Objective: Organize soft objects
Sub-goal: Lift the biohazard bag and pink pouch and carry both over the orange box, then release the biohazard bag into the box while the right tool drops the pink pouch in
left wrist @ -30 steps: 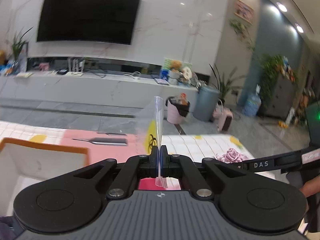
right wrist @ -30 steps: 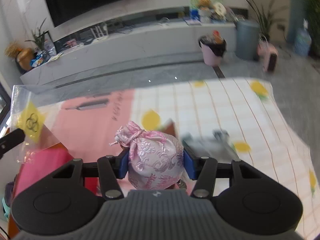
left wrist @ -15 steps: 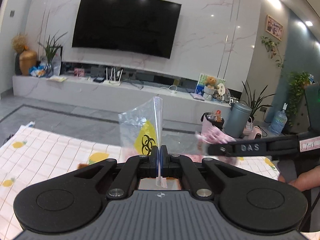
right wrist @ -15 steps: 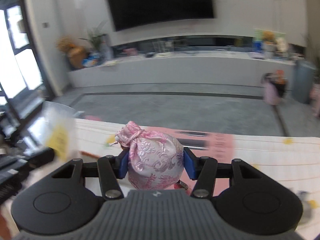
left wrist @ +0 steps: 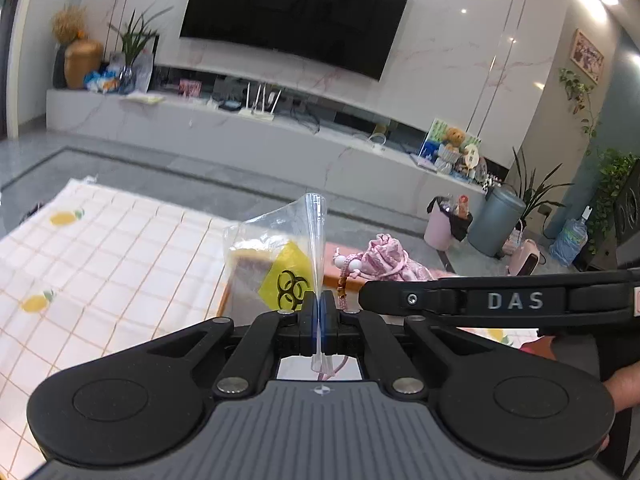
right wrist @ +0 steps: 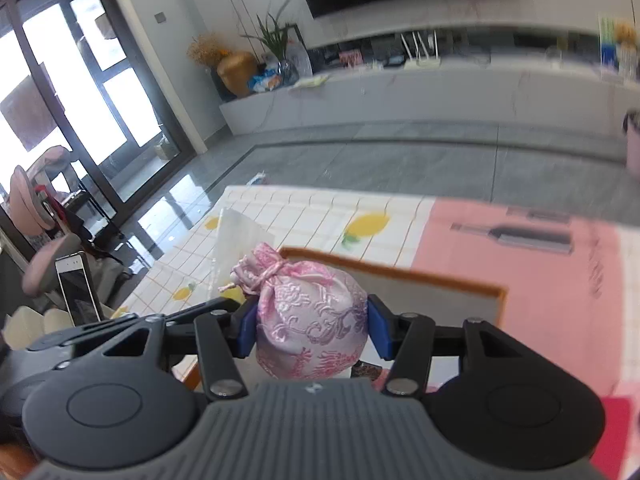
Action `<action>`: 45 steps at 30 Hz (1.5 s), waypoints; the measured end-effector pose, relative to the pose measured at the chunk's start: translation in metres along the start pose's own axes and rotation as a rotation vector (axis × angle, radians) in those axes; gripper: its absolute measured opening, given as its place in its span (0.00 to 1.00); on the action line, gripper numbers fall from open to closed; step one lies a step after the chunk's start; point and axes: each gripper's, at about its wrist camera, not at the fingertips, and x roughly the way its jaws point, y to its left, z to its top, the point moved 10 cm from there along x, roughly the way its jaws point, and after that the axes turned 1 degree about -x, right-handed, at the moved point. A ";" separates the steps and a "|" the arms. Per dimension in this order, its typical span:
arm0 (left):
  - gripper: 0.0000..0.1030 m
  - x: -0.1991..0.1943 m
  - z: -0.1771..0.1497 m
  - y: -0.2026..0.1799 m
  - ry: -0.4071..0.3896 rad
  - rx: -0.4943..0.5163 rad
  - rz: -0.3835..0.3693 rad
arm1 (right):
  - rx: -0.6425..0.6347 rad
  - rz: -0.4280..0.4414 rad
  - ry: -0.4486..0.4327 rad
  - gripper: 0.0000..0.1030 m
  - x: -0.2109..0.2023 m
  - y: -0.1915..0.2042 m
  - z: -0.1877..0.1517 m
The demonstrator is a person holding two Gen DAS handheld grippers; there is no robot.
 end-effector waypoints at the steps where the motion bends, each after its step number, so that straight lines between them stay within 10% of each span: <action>1: 0.01 0.003 -0.002 0.005 0.010 -0.009 0.008 | 0.018 0.005 0.008 0.53 0.005 -0.001 -0.003; 28: 0.04 0.056 -0.045 0.021 0.173 0.007 0.099 | -0.340 -0.281 0.231 0.53 0.044 -0.027 -0.060; 35: 0.55 0.046 -0.047 0.021 0.200 -0.012 0.046 | -0.342 -0.289 0.245 0.53 0.041 -0.027 -0.065; 45: 0.82 0.006 -0.021 0.016 0.019 -0.060 -0.001 | -0.406 -0.312 0.260 0.53 0.037 -0.017 -0.069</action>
